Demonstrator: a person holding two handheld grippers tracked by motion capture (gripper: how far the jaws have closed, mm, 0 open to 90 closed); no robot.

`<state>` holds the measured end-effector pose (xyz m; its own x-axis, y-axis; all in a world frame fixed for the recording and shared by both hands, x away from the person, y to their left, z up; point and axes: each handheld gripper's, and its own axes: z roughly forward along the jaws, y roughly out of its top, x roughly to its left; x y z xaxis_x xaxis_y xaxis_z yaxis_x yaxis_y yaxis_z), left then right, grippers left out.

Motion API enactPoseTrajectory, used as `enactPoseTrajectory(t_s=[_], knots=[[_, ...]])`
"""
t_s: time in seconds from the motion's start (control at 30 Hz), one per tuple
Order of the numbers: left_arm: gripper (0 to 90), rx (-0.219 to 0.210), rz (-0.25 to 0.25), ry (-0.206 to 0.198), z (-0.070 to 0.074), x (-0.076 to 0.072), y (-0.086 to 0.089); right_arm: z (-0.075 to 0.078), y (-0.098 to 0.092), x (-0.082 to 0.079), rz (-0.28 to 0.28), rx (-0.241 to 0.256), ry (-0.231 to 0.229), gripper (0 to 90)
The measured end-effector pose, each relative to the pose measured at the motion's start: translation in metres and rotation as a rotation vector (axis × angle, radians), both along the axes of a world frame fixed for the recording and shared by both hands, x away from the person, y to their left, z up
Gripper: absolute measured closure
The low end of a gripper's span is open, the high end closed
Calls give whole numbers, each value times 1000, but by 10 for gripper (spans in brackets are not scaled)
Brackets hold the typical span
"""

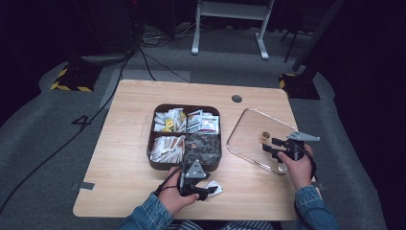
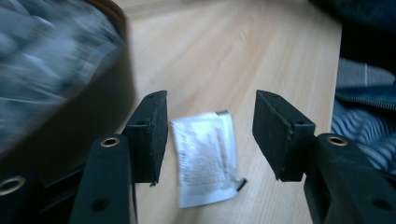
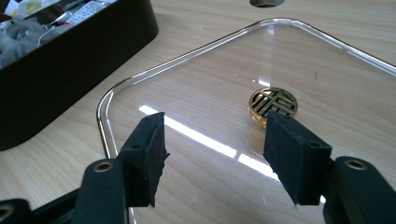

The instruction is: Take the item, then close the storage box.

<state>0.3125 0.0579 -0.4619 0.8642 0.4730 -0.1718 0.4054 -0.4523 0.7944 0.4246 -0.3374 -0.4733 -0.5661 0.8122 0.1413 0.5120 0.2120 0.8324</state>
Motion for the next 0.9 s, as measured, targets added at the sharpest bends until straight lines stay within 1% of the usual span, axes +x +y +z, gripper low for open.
enactPoseTrajectory(t_s=[0.07, 0.27, 0.4, 0.47, 0.5, 0.63, 0.73, 0.83, 0.9], knots=[[462, -27, 31, -5, 6, 2, 8, 0, -1, 2, -10, 3, -3, 391], [457, -50, 98, -29, 20, 3, 28, 0, 0, 10, -38, -22, -29, 360], [456, -49, 139, -48, 24, 1, 38, 0, 0, 19, -64, -43, -42, 345], [455, -48, 158, -52, 27, 0, 44, -1, 1, 22, -70, -51, -37, 343], [455, -48, 174, -57, 27, -1, 48, -2, 1, 24, -70, -54, -37, 342], [455, -43, 210, -69, 30, -3, 57, -6, 3, 31, -78, -78, -31, 337], [452, -36, 234, -68, 30, -3, 63, -8, 4, 35, -82, -92, -25, 333], [444, -18, 270, -79, 31, -4, 68, -9, 5, 38, -83, -100, -22, 321], [440, -19, 298, -76, 34, -5, 75, -10, 6, 41, -78, -113, -15, 302]])
